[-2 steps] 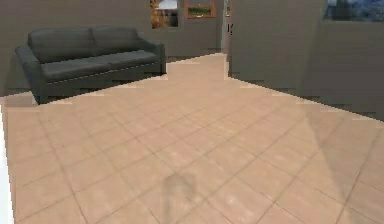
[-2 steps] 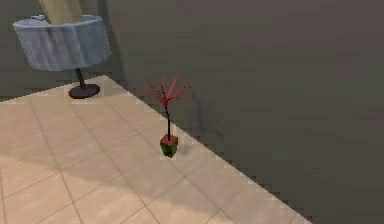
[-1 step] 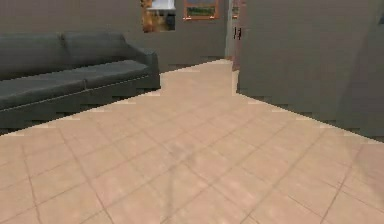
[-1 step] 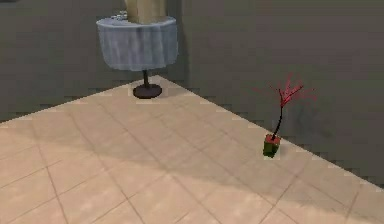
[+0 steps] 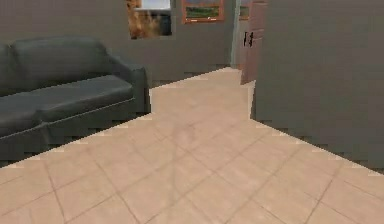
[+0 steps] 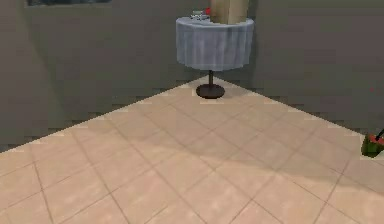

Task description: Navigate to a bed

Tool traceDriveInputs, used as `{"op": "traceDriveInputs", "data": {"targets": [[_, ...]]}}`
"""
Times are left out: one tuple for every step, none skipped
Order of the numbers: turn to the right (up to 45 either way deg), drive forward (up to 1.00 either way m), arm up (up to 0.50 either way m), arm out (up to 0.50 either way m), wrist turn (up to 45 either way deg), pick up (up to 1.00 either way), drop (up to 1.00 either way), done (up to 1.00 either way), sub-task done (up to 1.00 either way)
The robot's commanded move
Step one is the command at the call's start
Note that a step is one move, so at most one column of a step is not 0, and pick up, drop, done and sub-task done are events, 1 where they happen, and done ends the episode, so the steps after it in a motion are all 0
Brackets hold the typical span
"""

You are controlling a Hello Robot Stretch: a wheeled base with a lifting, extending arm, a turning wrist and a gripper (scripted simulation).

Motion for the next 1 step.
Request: {"op": "traceDriveInputs", "data": {"targets": [[3.0,0.0,0.0,0.0,0.0,0.0,0.0,0.0,0.0]]}}
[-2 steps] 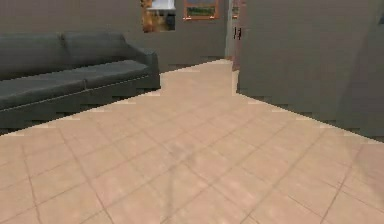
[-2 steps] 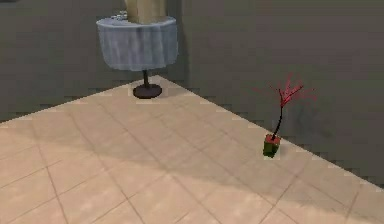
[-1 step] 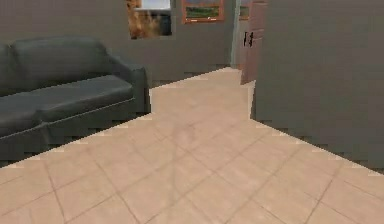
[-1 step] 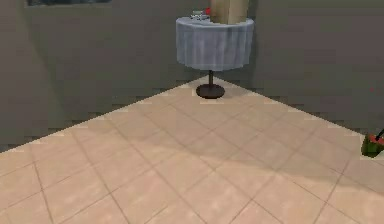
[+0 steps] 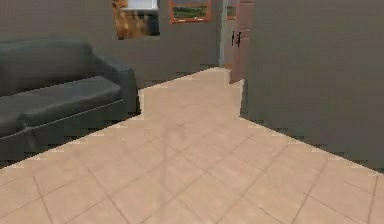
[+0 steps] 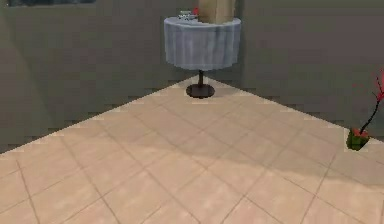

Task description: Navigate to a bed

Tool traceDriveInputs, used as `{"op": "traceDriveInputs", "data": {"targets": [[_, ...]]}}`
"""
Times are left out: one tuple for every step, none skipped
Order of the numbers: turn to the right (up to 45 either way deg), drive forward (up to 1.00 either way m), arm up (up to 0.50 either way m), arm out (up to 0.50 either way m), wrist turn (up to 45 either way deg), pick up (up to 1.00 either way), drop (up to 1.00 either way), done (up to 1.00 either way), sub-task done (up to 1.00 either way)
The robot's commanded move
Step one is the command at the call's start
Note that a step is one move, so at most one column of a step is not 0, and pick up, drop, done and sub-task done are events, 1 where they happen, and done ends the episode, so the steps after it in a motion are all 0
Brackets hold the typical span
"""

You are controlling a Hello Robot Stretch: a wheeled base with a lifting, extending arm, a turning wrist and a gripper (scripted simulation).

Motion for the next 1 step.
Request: {"op": "traceDriveInputs", "data": {"targets": [[0.0,1.0,0.0,0.0,0.0,0.0,0.0,0.0,0.0]]}}
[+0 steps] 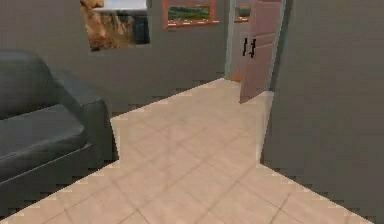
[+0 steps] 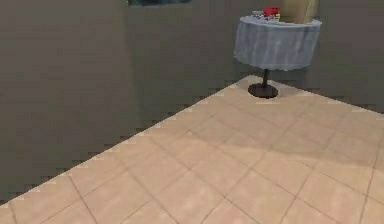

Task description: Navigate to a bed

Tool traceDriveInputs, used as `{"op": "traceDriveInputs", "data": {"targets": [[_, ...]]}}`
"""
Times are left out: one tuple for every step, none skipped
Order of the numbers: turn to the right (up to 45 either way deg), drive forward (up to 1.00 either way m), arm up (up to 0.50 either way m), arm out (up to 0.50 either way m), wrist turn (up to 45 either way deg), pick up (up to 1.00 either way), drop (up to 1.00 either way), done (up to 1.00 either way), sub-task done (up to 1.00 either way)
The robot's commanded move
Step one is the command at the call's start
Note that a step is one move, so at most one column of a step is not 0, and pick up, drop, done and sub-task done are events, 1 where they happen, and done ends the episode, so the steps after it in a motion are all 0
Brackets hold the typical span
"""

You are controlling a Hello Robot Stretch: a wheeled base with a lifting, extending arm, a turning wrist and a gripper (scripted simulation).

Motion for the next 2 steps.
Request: {"op": "traceDriveInputs", "data": {"targets": [[0.0,1.0,0.0,0.0,0.0,0.0,0.0,0.0,0.0],[0.0,0.8,0.0,0.0,0.0,0.0,0.0,0.0,0.0]]}}
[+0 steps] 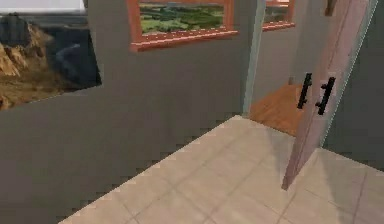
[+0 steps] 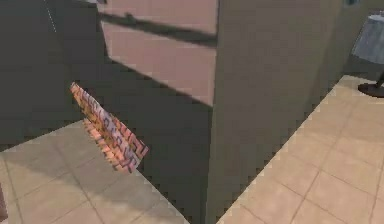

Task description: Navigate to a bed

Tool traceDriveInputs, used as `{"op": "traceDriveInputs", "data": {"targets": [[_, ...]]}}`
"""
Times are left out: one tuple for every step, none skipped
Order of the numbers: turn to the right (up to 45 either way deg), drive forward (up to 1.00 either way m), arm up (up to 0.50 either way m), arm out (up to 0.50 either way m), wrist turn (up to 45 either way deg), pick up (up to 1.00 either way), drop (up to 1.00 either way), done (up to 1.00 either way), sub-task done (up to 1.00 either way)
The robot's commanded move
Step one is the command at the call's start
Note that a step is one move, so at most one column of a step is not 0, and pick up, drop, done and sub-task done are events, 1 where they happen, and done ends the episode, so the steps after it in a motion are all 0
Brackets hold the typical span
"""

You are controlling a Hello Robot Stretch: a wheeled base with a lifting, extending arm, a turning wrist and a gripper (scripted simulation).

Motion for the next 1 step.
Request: {"op": "traceDriveInputs", "data": {"targets": [[12.0,0.0,0.0,0.0,0.0,0.0,0.0,0.0,0.0]]}}
